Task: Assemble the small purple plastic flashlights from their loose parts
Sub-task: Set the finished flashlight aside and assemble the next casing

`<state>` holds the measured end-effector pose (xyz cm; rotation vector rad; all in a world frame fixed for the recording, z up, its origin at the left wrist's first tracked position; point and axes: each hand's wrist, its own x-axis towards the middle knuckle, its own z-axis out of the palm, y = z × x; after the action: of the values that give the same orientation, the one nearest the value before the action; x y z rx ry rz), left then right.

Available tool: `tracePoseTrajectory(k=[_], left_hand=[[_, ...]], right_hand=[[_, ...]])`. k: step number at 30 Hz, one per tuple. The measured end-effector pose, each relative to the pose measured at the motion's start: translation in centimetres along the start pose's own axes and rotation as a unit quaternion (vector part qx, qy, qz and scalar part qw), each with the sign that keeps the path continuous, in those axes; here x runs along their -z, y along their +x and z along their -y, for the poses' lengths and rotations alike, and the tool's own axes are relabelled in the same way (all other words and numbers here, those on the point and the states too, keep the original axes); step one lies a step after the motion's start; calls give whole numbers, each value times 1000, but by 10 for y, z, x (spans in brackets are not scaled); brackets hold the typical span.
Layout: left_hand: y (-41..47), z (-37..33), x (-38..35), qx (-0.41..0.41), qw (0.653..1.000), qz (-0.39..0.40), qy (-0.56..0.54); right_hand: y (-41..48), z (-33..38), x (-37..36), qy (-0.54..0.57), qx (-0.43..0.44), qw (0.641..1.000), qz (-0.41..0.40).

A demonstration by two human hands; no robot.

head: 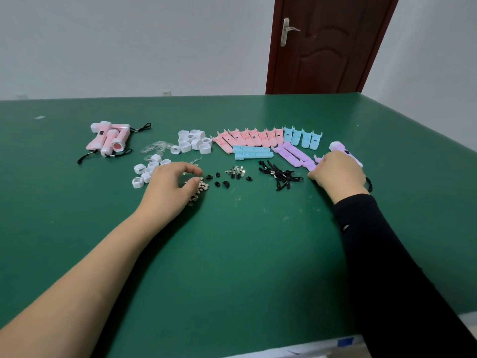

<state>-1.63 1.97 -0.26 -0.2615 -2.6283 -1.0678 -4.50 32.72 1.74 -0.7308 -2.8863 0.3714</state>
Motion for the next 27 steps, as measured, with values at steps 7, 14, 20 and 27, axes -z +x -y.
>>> tracePoseTrajectory(k=[7, 14, 20, 27], left_hand=[[9, 13, 22, 75, 993, -87, -5], [16, 30, 41, 133, 984, -116, -6], [16, 34, 37, 131, 987, -95, 6], [18, 32, 34, 113, 989, -98, 15]], right_hand=[[-22, 26, 11, 51, 101, 985, -127], [-29, 95, -18, 77, 273, 955, -90], [-16, 106, -32, 22, 234, 968, -83], [5, 45, 3, 8, 55, 992, -112]])
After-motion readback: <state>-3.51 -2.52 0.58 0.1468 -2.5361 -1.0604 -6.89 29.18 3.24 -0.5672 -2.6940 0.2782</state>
